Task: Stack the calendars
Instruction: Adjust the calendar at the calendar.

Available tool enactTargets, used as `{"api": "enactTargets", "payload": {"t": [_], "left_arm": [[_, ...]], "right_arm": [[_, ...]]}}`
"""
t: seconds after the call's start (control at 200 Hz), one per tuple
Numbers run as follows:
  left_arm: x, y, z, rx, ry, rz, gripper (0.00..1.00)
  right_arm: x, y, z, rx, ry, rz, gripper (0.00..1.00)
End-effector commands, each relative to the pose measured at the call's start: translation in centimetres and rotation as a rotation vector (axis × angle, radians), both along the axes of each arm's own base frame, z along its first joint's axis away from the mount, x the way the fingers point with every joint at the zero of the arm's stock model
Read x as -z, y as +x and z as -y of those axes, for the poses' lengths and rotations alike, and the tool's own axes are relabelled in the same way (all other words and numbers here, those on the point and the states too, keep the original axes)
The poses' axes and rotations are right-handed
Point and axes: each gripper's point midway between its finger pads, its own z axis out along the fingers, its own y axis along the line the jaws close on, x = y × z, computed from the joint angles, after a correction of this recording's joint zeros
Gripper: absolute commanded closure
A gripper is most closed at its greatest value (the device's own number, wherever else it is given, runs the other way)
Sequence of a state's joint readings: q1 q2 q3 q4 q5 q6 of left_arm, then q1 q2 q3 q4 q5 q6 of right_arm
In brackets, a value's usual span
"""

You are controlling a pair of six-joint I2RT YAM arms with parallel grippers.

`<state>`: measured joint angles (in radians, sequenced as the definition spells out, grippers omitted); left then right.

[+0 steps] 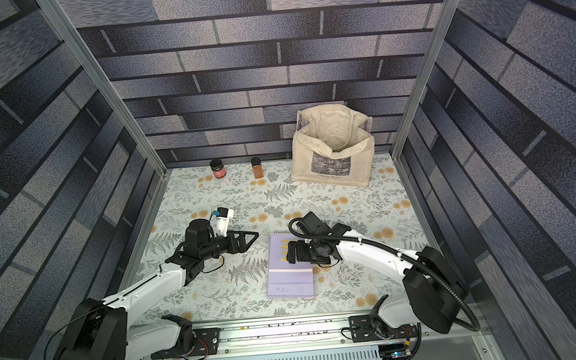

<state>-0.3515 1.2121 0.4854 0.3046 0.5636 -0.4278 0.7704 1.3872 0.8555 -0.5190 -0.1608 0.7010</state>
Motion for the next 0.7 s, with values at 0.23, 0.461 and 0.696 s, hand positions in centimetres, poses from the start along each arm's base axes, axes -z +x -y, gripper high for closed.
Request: {"api": "enactTargets", "payload": {"t": [0.23,0.461,0.696], "left_arm": [[0.3,-0.2,-0.5,-0.012,-0.014,-0.006,0.00],[0.4,-0.2,-0.6,-0.015,-0.016,-0.009,0.00],[0.5,-1.9,-0.1,0.042,-0.043,-0.021,0.00]], "right_arm": [[-0.1,-0.1,-1.5,-0.018,-0.033,0.005,0.00],[0.3,-0.2,0.2,0.012,-0.107,0.016,0.00],[-1.2,1.4,1.1,0.029,-0.099,0.051,0.00]]}}
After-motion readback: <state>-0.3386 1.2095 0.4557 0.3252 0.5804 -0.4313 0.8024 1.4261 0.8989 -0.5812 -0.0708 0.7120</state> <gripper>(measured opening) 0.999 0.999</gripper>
